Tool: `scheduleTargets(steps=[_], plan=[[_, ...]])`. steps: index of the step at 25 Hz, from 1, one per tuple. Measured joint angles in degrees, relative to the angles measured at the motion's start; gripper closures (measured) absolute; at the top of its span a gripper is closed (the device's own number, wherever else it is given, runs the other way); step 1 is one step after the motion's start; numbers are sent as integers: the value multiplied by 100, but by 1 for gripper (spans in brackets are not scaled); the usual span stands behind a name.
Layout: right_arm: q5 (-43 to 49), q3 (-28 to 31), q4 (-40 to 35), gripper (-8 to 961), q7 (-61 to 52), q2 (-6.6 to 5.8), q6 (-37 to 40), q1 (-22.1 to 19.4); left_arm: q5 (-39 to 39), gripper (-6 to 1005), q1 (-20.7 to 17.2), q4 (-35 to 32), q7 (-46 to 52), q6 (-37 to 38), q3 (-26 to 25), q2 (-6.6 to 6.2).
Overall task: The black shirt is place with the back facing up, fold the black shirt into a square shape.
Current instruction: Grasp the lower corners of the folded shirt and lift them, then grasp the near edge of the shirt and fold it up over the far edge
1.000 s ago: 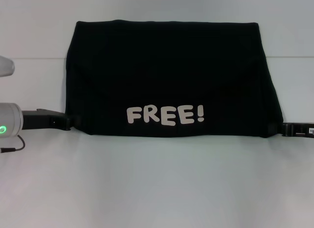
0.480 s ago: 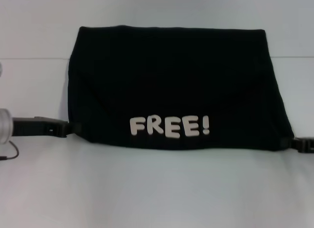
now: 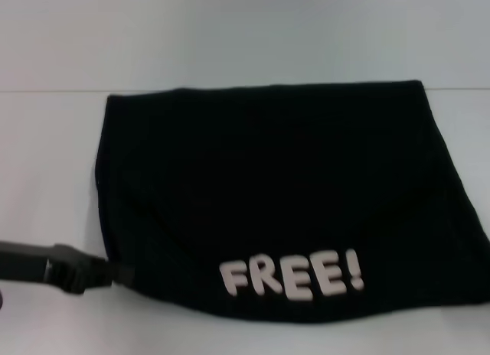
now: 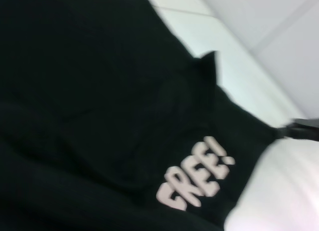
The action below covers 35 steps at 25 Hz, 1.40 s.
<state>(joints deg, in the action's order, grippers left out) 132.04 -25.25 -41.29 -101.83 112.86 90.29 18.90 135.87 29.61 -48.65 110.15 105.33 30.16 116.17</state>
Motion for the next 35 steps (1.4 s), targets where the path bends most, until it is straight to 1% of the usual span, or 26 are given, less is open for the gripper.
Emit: scheduleTargets(steps=[4, 8, 11, 14, 16, 18, 21, 22, 25, 29, 30, 32, 35], plan=[[35, 100, -55, 955, 180, -182, 431, -306, 19, 948, -123, 17, -210, 785, -60, -10], [114, 162, -55, 954, 339, -310, 670, -485, 57, 946, -241, 57, -249, 1123, -32, 5], [279, 232, -77, 954, 416, -337, 850, -570, 74, 944, -338, 90, -240, 1195, -9, 36], [462, 389, -87, 955, 477, -319, 970, -598, 80, 943, -375, 174, -266, 1180, -25, 50], [481, 526, -91, 955, 523, -314, 998, -551, 69, 941, -326, 202, -274, 1124, -50, 41], [459, 719, -95, 955, 556, -323, 993, -421, 32, 940, -185, 212, -264, 998, -102, 8], [441, 1070, -80, 954, 567, -364, 907, -35, 24, 938, 151, 339, -216, 635, -222, -94], [436, 1155, -75, 954, 568, -374, 862, 97, 24, 938, 327, 459, -170, 406, -304, -155], [434, 1305, -9, 954, 520, -395, 558, 543, 24, 936, 800, 841, 14, -454, -491, -342], [456, 1272, 274, 954, 326, -436, -148, 1124, 44, 934, 1224, 1262, 261, -1630, -470, -520], [465, 1252, 366, 954, 284, -443, -327, 1257, 50, 933, 1289, 1320, 302, -1833, -454, -531], [477, 1125, 654, 954, 158, -465, -921, 1564, 72, 932, 1428, 1417, 390, -2397, -363, -529], [481, 874, 1071, 954, -73, -475, -1929, 1932, 79, 930, 1569, 1525, 590, -3251, 23, -481]])
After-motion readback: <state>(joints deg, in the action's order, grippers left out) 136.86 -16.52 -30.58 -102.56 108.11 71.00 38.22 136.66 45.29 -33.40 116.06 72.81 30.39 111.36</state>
